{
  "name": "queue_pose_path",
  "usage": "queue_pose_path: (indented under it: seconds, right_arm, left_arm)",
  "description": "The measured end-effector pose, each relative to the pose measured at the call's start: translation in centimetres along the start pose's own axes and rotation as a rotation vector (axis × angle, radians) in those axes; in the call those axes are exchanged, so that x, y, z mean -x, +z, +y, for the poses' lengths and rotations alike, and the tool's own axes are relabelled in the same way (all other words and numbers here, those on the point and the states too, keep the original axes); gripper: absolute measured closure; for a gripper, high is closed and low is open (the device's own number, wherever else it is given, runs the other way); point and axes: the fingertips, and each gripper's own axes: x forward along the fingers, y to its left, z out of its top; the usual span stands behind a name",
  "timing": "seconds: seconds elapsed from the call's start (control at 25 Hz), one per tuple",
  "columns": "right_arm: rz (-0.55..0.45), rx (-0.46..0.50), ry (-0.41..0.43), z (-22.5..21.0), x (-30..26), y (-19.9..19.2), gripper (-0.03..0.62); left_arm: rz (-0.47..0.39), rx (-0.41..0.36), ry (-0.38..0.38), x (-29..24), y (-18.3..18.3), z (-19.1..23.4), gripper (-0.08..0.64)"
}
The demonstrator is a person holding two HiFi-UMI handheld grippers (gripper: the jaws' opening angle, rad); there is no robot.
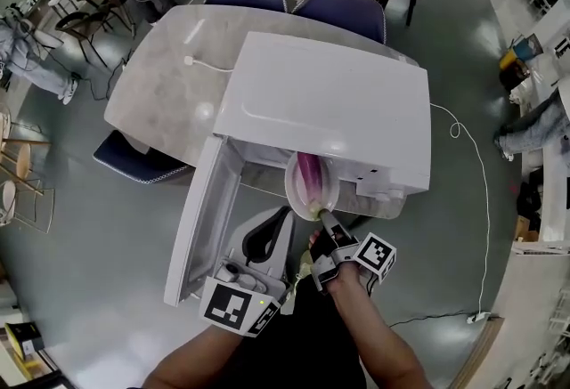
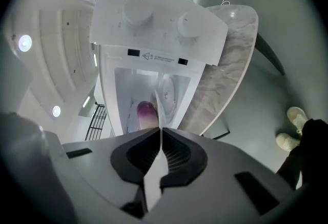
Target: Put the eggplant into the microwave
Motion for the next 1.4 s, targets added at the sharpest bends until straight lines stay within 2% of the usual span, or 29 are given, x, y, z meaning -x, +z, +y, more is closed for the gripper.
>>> queue_pose_path:
  seconds: [0.36,1.08,1.2,1.4]
  right_arm:
    - [-0.047,-0.012,0.002,-2.4,-5.5,1.4,0.577]
    - [-0.116,-0.022,-0.003,-3.2,-10.1,4.7,0.577]
    - [-0.117,0.027,-0.009,-2.8,-10.8,5.0,0.577]
    - [-0.119,0.251,-0.099,-2.3,-11.2,5.4,0.563]
  left_arm:
    - [-0.002,0.024,0.006,-0.7,-2.8,2.8,0.552]
    - [0.031,0.065,-0.019,-2.3,-4.9,4.1,0.552]
    - [0.036,0.07,-0.022,-2.4,-5.1,4.2,0.552]
    - [0.045,0.081,-0.017,-2.3,-5.2,4.7,0.552]
